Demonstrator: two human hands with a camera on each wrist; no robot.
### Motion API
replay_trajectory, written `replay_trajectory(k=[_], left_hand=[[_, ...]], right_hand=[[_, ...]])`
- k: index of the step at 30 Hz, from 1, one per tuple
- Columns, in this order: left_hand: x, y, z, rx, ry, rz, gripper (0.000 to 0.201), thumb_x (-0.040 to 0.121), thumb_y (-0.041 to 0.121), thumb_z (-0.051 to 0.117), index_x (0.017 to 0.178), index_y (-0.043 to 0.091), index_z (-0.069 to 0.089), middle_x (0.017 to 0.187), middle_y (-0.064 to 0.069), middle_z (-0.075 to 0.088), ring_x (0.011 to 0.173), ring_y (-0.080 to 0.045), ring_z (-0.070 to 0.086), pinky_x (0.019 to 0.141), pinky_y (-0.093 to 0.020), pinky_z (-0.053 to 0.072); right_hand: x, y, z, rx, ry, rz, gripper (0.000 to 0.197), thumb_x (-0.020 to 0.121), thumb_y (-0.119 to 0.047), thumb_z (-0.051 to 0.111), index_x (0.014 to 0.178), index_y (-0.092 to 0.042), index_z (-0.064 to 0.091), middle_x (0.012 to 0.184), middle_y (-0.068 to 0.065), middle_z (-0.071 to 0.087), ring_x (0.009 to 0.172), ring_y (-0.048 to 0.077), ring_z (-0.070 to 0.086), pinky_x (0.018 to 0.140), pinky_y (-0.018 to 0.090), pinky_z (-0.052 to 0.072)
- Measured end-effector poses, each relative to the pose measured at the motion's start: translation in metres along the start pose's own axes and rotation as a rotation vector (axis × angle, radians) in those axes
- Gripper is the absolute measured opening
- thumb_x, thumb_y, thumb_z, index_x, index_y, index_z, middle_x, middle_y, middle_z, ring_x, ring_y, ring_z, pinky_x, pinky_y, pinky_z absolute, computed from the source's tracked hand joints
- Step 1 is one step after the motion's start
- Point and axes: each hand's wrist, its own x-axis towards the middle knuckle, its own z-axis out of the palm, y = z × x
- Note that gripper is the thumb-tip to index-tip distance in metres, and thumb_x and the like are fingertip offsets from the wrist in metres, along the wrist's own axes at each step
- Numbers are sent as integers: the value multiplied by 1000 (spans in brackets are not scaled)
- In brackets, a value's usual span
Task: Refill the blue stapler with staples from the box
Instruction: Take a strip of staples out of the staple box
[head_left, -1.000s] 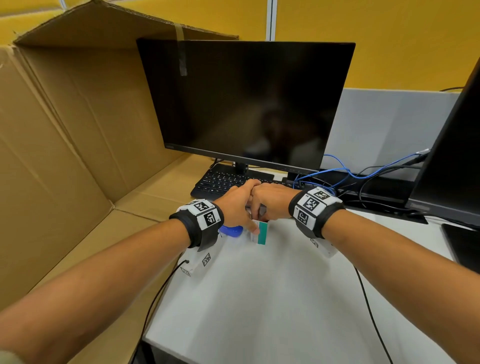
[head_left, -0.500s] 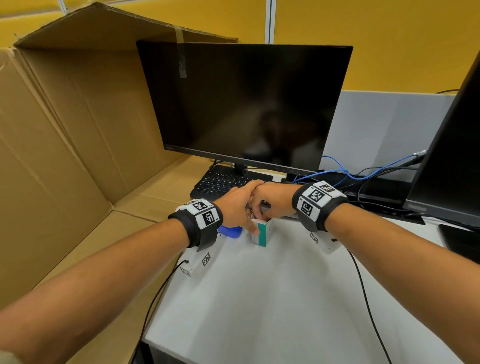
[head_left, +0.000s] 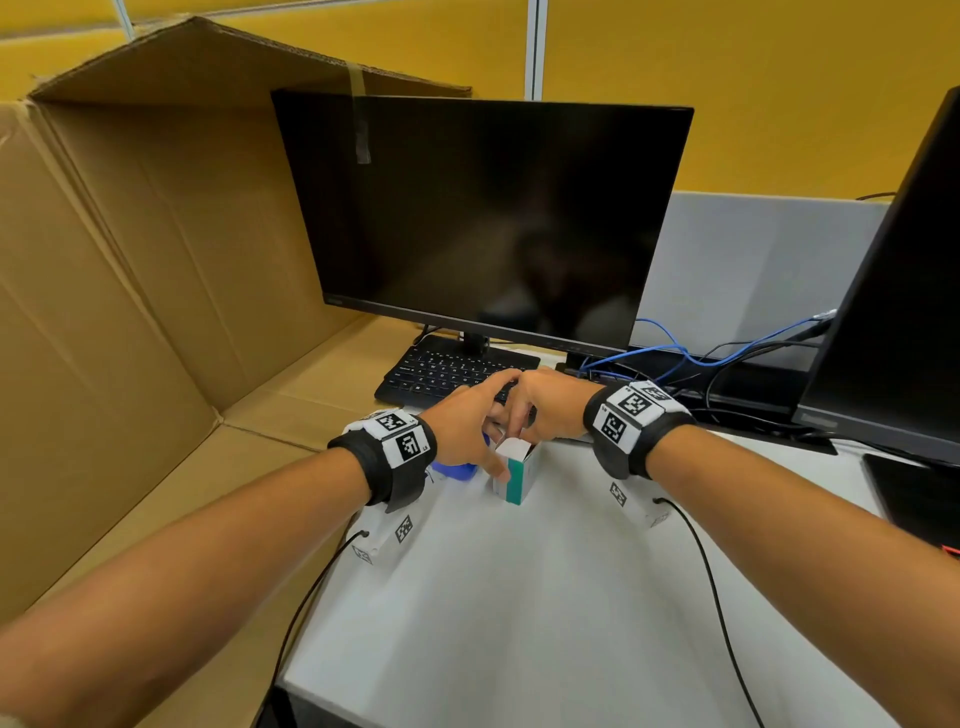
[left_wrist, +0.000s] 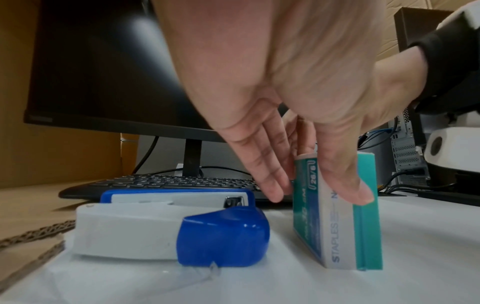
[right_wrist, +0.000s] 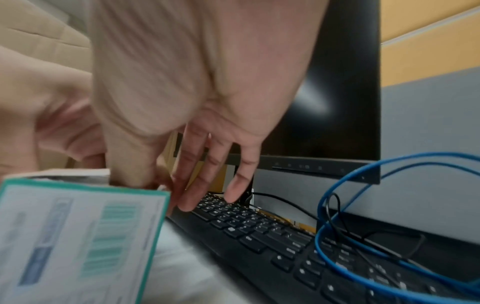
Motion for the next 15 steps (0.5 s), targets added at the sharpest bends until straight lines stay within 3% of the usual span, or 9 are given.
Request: replay_trajectory(k=[3, 6, 11, 15], left_hand=[[2, 0, -1, 4, 5, -8, 117, 66, 19, 87, 152, 29, 10, 136, -6, 59, 118, -25, 62, 96, -39, 53], [2, 0, -1, -3, 3, 2, 115, 65, 18, 88, 151, 26, 13, 132, -6, 62, 115, -24, 64, 93, -38, 56], [1, -1, 0, 4, 16, -2, 117, 64, 19, 88, 152, 27, 11, 134, -5, 61, 117, -24, 64, 95, -38, 53], [-2, 1, -1, -14, 25, -19, 118, 67, 16, 86, 154, 27, 7, 138, -5, 58, 122, -25, 60, 100, -41, 48]], right_hand=[[1, -2, -7, -33, -54, -1, 22, 86, -16, 70, 107, -16, 77, 118, 0, 69, 95, 10, 53, 75, 11, 40], [1, -2, -11, -45, -112, -23, 25, 83, -17, 74, 108, -20, 77, 121, 0, 69, 107, 15, 58, 88, 23, 46], [2, 0, -2, -32, -32, -12, 25, 82, -17, 75, 107, -19, 77, 117, -1, 70, 100, 13, 58, 83, 22, 46], [2, 6, 9, 4, 1, -14, 23, 82, -19, 75, 105, -22, 77, 115, -2, 71, 102, 17, 64, 91, 33, 55]])
